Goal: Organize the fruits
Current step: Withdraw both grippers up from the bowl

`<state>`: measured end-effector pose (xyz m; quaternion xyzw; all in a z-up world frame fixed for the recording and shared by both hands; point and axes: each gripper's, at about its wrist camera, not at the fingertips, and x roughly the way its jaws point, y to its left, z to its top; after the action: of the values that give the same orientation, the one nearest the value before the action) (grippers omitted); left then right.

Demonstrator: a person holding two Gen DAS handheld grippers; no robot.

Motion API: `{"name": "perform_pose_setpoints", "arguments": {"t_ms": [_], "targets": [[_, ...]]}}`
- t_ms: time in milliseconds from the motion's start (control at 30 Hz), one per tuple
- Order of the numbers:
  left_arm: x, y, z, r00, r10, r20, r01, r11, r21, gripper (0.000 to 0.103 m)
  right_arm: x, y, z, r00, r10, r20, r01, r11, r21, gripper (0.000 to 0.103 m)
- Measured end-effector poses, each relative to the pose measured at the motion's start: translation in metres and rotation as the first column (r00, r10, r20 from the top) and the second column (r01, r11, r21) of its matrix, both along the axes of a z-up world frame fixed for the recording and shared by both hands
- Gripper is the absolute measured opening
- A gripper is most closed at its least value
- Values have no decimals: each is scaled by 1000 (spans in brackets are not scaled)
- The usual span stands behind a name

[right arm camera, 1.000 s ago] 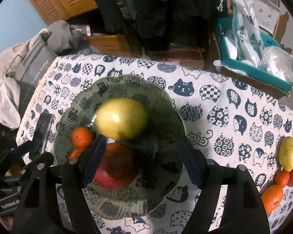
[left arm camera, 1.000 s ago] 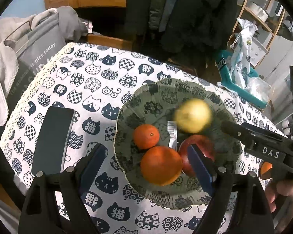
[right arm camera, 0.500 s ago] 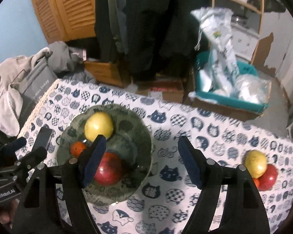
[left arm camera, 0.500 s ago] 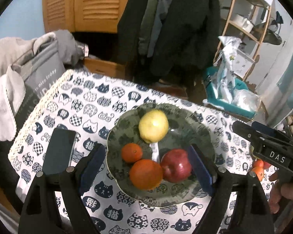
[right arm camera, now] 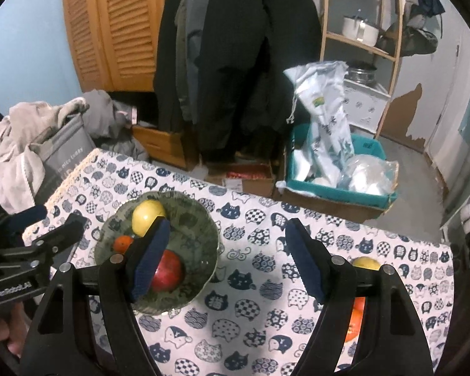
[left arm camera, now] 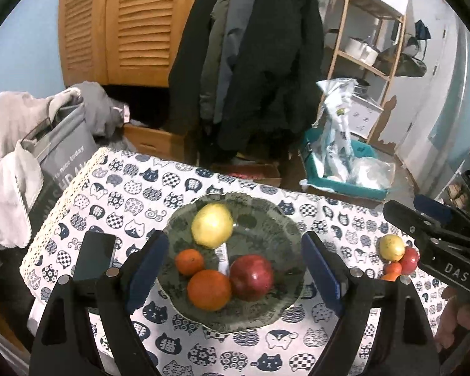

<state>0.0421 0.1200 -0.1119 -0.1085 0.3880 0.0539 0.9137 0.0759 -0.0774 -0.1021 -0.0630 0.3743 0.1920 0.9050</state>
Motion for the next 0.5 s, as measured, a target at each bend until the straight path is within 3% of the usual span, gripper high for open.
{"name": "perform_pose_setpoints", "arguments": {"t_ms": [500], "targets": [[-16, -51, 34, 991, -110, 71, 108, 994, 31, 88, -32, -77, 35, 993, -99, 65, 97, 995, 28, 81]]}}
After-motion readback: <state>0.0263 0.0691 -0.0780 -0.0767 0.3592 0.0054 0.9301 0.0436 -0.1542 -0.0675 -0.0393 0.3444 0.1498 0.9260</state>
